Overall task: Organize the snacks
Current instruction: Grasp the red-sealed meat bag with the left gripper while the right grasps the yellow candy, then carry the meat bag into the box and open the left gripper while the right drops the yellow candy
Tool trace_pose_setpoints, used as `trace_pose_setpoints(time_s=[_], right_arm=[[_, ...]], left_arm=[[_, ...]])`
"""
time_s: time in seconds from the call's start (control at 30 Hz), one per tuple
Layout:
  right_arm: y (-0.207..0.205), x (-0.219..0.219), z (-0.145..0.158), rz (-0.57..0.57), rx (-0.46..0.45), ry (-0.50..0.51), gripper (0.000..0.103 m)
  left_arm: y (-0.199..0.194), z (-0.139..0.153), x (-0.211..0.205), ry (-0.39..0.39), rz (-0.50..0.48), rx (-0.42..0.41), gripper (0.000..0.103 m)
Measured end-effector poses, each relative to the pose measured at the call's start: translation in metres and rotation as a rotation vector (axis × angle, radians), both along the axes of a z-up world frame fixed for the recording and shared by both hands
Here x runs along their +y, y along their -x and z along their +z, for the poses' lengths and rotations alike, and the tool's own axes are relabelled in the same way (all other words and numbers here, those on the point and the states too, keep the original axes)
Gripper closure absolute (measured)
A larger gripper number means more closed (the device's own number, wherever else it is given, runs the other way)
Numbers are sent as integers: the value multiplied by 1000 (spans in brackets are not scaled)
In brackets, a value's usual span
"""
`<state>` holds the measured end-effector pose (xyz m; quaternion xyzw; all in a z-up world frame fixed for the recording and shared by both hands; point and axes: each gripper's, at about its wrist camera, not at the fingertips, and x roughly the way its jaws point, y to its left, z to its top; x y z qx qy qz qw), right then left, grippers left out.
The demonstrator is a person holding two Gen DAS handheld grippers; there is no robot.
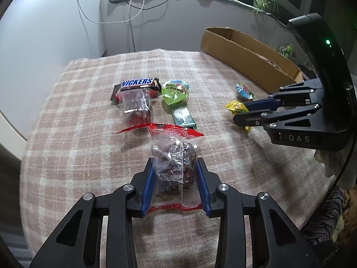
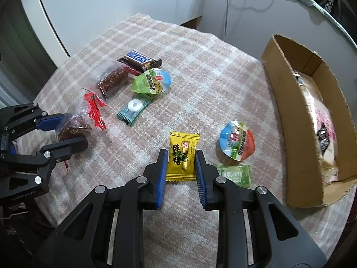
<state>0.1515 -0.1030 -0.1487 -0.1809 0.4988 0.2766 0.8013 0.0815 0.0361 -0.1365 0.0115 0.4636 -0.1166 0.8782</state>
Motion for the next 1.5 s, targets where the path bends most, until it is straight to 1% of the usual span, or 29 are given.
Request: trace_pose_setpoints(time_s=[0.3,0.63,1.1,1.5], right_arm=[[4,-22,28,-22,-42,-28,78],[-3,-66,53,-86,-82,-68,78],[-33,-136,75,-195,-112,-95,78],[-68,-186,71,-265,-108,-88,78]], left_arm=[[-4,22,-13,10,-24,-41,70],[-25,42,-40,25,-65,-83,70],[-76,67,-92,50,-138,-126,70],[-136,71,-132,43,-188,-127,70]])
